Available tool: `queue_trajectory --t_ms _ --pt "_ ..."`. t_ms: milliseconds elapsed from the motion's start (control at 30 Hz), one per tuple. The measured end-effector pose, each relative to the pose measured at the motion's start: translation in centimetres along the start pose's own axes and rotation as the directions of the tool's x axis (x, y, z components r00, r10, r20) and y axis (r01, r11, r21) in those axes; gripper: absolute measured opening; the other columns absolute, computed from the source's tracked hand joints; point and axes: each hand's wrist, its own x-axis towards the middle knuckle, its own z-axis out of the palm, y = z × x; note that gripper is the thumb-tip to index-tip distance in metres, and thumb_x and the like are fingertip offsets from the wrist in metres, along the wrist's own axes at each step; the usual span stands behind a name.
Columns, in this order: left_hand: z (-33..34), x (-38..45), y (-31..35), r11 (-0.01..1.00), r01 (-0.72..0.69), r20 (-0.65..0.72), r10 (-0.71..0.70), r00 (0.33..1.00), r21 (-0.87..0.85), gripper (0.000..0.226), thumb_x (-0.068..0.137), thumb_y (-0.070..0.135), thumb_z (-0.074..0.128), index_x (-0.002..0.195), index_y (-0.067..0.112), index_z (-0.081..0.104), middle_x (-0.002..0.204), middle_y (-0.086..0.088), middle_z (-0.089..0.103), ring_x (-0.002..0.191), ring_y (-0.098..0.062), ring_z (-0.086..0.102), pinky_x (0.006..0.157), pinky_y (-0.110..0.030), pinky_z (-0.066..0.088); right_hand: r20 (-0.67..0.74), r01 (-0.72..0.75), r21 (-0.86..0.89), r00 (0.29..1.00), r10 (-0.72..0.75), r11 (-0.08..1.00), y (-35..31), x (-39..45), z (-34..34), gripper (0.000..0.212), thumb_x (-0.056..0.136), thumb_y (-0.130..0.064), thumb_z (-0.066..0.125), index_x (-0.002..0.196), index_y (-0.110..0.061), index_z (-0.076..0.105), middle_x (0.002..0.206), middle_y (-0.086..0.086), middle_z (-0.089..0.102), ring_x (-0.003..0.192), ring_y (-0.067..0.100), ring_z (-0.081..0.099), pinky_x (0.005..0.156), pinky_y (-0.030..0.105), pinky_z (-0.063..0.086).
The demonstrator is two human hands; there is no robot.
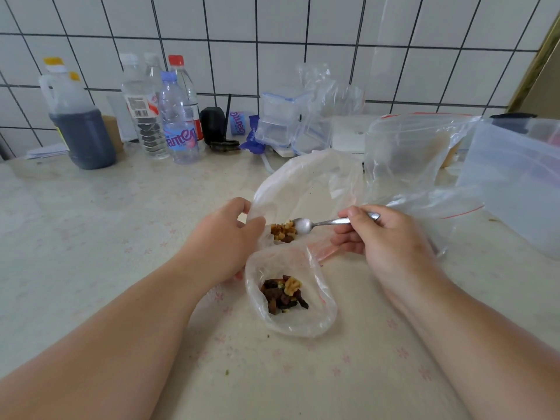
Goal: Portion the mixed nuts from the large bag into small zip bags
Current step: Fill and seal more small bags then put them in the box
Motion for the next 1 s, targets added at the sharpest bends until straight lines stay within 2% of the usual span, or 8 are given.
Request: queue_trajectory --t_ms 100,200,333,467,600,800,933,1000 --pt "0.2 0.1 0.0 1.000 0.025 -0.037 -0.025 0.999 0.015 0.006 0.102 0.046 0.051 0.102 0.041 0.054 0.071 0.011 0.072 0.050 -0.002 0.067 0.032 -0.016 0.045 -0.003 0.044 -0.017 0.999 -0.044 0.999 -0.1 -0.2 0.0 0.022 0.087 -0.041 0.056 0.084 -0.029 0.074 0.077 -0.002 0.076 0.072 0.017 0.075 0.086 0.051 0.057" --pt "0.4 0.4 -0.2 0.999 0.044 -0.073 -0.042 0.996 0.029 0.013 0.102 0.047 0.049 0.111 0.038 0.053 0.085 0.013 0.066 0.051 0.007 0.064 0.030 -0.013 0.041 -0.016 0.097 -0.020 0.995 -0.097 0.995 -0.5 -0.3 -0.2 0.021 0.088 -0.040 0.057 0.083 -0.028 0.073 0.075 -0.003 0.076 0.071 0.014 0.074 0.081 0.044 0.057" --pt "0.5 0.6 -0.1 0.999 0.049 -0.091 -0.049 0.995 0.000 0.011 0.104 0.046 0.048 0.112 0.040 0.050 0.087 0.016 0.063 0.052 0.013 0.061 0.028 -0.011 0.037 -0.037 0.117 -0.076 0.992 -0.120 0.990 -0.8 -0.2 -0.6 0.022 0.096 -0.028 0.059 0.079 -0.027 0.073 0.071 -0.003 0.075 0.066 0.012 0.071 0.072 0.035 0.056" --pt "0.5 0.3 -0.1 0.999 -0.005 -0.085 0.002 0.996 -0.032 0.011 0.105 0.045 0.046 0.115 0.043 0.052 0.084 0.016 0.066 0.054 0.009 0.064 0.031 -0.011 0.039 -0.059 0.041 -0.090 0.997 -0.046 0.995 -0.6 0.1 -0.4 0.022 0.091 -0.023 0.056 0.076 -0.023 0.071 0.069 -0.001 0.075 0.062 0.018 0.071 0.069 0.041 0.059" --pt "0.5 0.2 -0.2 0.998 -0.032 -0.046 0.035 0.998 0.056 0.023 0.105 0.049 0.045 0.126 0.046 0.054 0.085 0.020 0.066 0.063 -0.001 0.066 0.046 -0.018 0.044 -0.047 -0.021 -0.012 0.999 0.020 1.000 0.0 0.1 0.0 0.021 0.092 -0.020 0.053 0.082 -0.019 0.071 0.071 0.001 0.075 0.063 0.016 0.073 0.060 0.030 0.055" --pt "0.4 0.5 -0.5 0.998 -0.049 -0.010 0.049 0.999 0.034 0.009 0.103 0.051 0.049 0.108 0.050 0.057 0.079 0.021 0.068 0.068 0.001 0.065 0.055 -0.023 0.046 0.033 -0.135 0.209 0.991 0.131 0.968 0.1 0.0 0.9 0.018 0.097 -0.016 0.056 0.090 -0.009 0.070 0.072 0.009 0.075 0.067 0.022 0.075 0.057 0.025 0.055" --pt "0.4 0.6 -0.5 0.999 -0.014 -0.055 0.016 0.998 0.043 0.021 0.102 0.051 0.050 0.090 0.041 0.063 0.076 0.014 0.070 0.068 -0.006 0.067 0.056 -0.027 0.047 0.035 0.026 -0.041 0.999 -0.025 0.999 -0.1 -0.2 0.6 0.020 0.097 -0.025 0.055 0.086 -0.022 0.071 0.074 -0.001 0.076 0.067 0.018 0.074 0.068 0.036 0.059" --pt "0.5 0.6 -0.4 0.999 0.012 -0.079 -0.009 0.997 0.046 0.022 0.103 0.050 0.048 0.086 0.041 0.060 0.081 0.012 0.070 0.072 -0.010 0.068 0.056 -0.027 0.047 -0.001 0.088 -0.118 0.996 -0.088 0.989 -0.4 -0.2 0.4 0.020 0.090 -0.032 0.053 0.078 -0.028 0.069 0.070 -0.006 0.075 0.062 0.013 0.073 0.066 0.034 0.058"
